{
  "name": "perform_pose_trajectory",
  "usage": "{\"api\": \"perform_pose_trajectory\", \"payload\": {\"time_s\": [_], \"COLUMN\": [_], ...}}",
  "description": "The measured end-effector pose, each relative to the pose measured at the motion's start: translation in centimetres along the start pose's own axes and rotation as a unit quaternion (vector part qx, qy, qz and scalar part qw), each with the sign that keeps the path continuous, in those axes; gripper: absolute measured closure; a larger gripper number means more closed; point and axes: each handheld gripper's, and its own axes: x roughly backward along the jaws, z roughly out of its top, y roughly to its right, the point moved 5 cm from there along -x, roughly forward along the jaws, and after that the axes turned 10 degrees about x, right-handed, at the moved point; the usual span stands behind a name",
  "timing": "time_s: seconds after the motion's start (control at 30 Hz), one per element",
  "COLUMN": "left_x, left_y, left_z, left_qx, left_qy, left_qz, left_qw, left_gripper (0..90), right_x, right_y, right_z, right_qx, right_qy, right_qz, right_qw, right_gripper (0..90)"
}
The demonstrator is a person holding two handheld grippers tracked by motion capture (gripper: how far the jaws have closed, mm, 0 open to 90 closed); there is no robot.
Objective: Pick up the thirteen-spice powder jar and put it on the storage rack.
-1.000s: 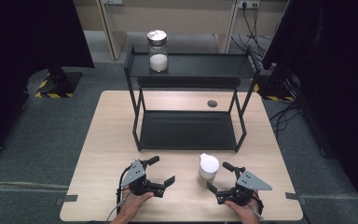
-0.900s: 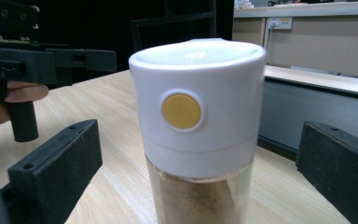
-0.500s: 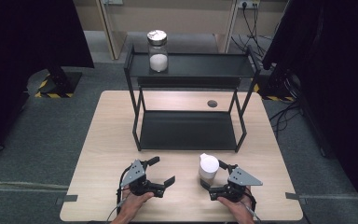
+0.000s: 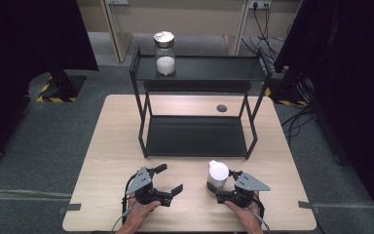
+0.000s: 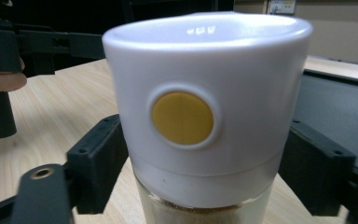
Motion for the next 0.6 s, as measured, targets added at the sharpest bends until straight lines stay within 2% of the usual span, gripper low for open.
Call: {"api": "perform_pose_trajectory", "payload": {"time_s": [0.17,0.6], "left_x": [-0.04,-0.03], "left_y": [0.08,0.13], "left_z": [-0.03,-0.05], "left_qx": [-0.003,-0.005], "left_qy": [-0.001,-0.002], "left_qz": [0.000,0.000], "left_qw": [1.0000,1.0000], "left_gripper": [0.8,0.8], "right_x": [-0.12,0.50], "right_y": [-0.07,-0.34], "right_z": [0.21,0.87], "right_qx": [0.005,0.009], "right_qy": [-0.007,-0.011], "right_qz": [-0.003,-0.009], "right_qw": [1.0000,0.9999], "right_gripper": [30.1,30.8]}}
